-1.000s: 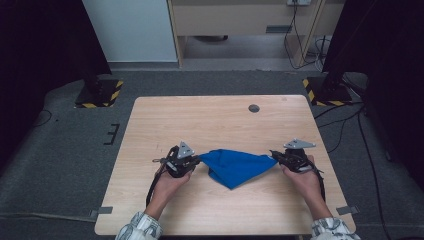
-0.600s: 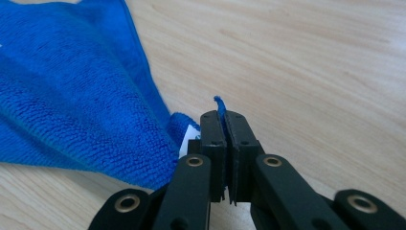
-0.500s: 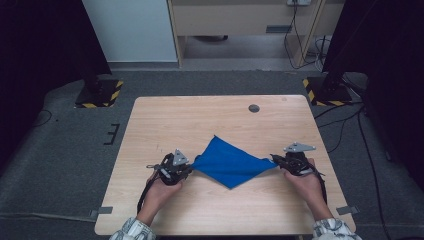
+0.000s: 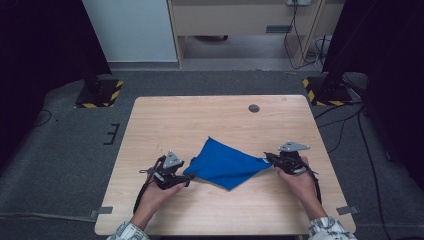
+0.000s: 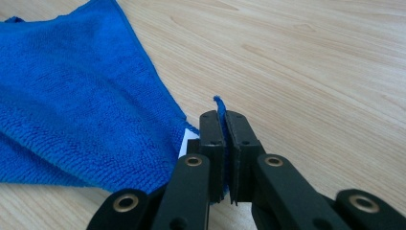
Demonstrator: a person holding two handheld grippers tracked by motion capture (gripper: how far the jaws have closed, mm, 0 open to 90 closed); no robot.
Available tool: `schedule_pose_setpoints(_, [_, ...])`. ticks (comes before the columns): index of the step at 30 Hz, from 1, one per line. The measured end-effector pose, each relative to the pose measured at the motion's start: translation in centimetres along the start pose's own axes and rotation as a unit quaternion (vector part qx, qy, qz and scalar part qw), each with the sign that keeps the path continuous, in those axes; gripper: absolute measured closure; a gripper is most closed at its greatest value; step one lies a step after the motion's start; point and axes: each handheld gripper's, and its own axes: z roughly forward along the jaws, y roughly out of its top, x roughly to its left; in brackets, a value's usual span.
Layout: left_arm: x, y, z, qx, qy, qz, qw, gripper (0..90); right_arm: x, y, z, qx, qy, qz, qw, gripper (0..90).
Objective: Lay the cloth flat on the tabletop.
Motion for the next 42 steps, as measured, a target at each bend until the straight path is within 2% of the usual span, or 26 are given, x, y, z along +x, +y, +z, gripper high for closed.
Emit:
schedule_pose_setpoints(4, [0.8, 1.3, 0.7, -0.027, -0.005, -0.009, 0.9996, 27.8, -0.1, 0.1, 0.1, -0.001, 0.001, 0.007, 1.0000, 86.7])
schedule_pose_setpoints(6, [1.4, 2.1, 1.8, -0.025, 0.002, -0.006, 0.9997, 28.0, -0.1, 0.2, 0.3, -0.003, 0.001, 0.005, 1.0000, 86.6])
schedule_pose_setpoints(12, [3.4, 4.3, 5.3, -0.003, 0.011, -0.003, 0.9999, 29.5, 0.0, 0.4, 0.5, -0.003, 0.004, 0.006, 1.0000, 86.5])
schedule_pose_setpoints(18, [4.5, 5.6, 8.4, 0.022, 0.022, 0.003, 0.9995, 30.0, 0.0, 0.4, 0.6, -0.003, 0.007, 0.007, 0.9999, 86.4])
schedule_pose_setpoints(22, [4.8, 6.1, 9.9, 0.028, 0.021, 0.005, 0.9994, 31.9, 0.0, 0.3, 0.5, -0.002, 0.009, 0.008, 0.9999, 86.4])
schedule_pose_setpoints(24, [4.8, 6.4, 10.7, 0.032, 0.014, 0.001, 0.9994, 31.9, 0.0, 0.2, 0.5, -0.002, 0.010, 0.008, 0.9999, 86.4])
schedule_pose_setpoints(27, [4.6, 6.8, 11.8, 0.048, 0.026, 0.004, 0.9985, 32.1, 0.0, 0.2, 0.5, 0.000, 0.010, 0.012, 0.9999, 86.4])
schedule_pose_setpoints(29, [4.4, 6.8, 12.5, 0.039, 0.021, 0.003, 0.9990, 36.7, 0.0, 0.2, 0.5, 0.000, 0.011, 0.009, 0.9999, 86.2])
schedule_pose_setpoints(32, [4.4, 6.9, 13.4, 0.061, 0.019, 0.004, 0.9979, 36.6, -0.1, 0.2, 0.4, -0.003, 0.009, 0.008, 0.9999, 86.3])
schedule_pose_setpoints(34, [4.3, 7.0, 13.9, 0.064, 0.011, 0.003, 0.9979, 39.4, 0.0, 0.2, 0.3, -0.004, 0.009, 0.011, 0.9999, 86.3])
schedule_pose_setpoints(35, [4.1, 7.0, 14.0, 0.064, 0.009, 0.005, 0.9979, 40.0, -0.1, 0.2, 0.3, -0.005, 0.009, 0.010, 0.9999, 86.3])
schedule_pose_setpoints(36, [3.9, 7.0, 14.2, 0.064, 0.014, 0.017, 0.9977, 40.7, -0.1, 0.2, 0.3, -0.005, 0.009, 0.010, 0.9999, 86.3])
schedule_pose_setpoints(39, [3.7, 7.3, 14.2, 0.066, 0.013, 0.008, 0.9977, 49.4, -0.1, 0.2, 0.2, -0.005, 0.010, 0.013, 0.9999, 86.3])
schedule_pose_setpoints(42, [3.3, 7.3, 14.3, 0.065, 0.011, 0.015, 0.9977, 59.5, -0.1, 0.2, 0.3, -0.006, 0.010, 0.011, 0.9999, 86.3])
